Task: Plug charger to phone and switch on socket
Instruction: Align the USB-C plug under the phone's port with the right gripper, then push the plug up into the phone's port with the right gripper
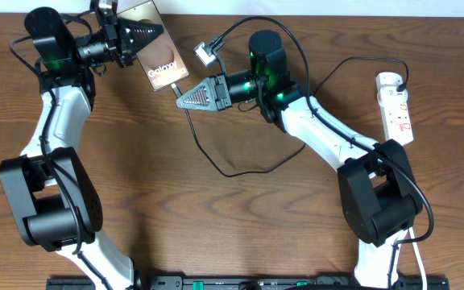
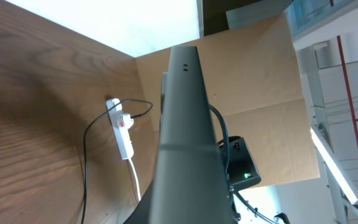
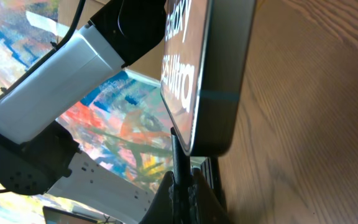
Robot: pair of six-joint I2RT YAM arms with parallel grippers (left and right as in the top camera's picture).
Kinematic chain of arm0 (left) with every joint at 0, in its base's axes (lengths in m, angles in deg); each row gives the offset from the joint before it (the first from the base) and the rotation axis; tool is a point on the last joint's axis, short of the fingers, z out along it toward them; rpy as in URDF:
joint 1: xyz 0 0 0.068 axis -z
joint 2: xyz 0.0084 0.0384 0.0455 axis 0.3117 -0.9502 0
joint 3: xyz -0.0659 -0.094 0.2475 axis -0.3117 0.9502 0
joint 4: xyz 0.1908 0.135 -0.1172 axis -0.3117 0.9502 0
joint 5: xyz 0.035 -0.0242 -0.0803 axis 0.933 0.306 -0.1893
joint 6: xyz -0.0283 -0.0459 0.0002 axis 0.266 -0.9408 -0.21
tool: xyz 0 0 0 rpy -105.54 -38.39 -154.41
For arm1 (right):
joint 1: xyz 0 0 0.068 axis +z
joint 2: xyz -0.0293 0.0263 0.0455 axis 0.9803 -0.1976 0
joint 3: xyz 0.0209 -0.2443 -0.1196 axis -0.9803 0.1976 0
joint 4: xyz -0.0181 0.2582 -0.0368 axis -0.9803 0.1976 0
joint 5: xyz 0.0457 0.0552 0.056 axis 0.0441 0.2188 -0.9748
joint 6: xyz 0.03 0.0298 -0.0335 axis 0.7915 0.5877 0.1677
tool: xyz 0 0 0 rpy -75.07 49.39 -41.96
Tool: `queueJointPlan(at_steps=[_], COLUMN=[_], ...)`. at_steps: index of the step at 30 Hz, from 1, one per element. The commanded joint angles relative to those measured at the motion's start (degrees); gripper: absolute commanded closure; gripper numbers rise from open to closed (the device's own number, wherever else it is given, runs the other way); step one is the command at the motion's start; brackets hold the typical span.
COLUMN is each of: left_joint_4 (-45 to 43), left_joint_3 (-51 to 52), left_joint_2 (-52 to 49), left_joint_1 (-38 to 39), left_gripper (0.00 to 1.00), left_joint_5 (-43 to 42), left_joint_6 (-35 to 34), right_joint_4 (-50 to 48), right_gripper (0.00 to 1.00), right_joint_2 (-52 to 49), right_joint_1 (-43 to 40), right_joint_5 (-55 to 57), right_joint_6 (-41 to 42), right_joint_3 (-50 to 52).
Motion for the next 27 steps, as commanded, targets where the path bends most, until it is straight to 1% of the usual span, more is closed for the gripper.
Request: queueJointPlan(at_steps=[1, 27], left_joint_4=[-0.5, -0.5], left_joint_3=[-0.6, -0.6], left_joint_2=[0.4, 0.4], left_joint_1=[0.0, 0.0], left_gripper=[0.93, 0.93], left_joint_5=[-1.7, -1.5], left_joint_6=[-0.1, 0.4], right_joint_4=[-0.2, -0.2], right_gripper=[0.99, 0.99], right_joint_2=[0.0, 0.0], right_joint_1=[-0.3, -0.3], right_joint_5=[-0.1, 3.0], right_joint_6=[0.5, 2.7], right_joint_3=[0.1, 0.1])
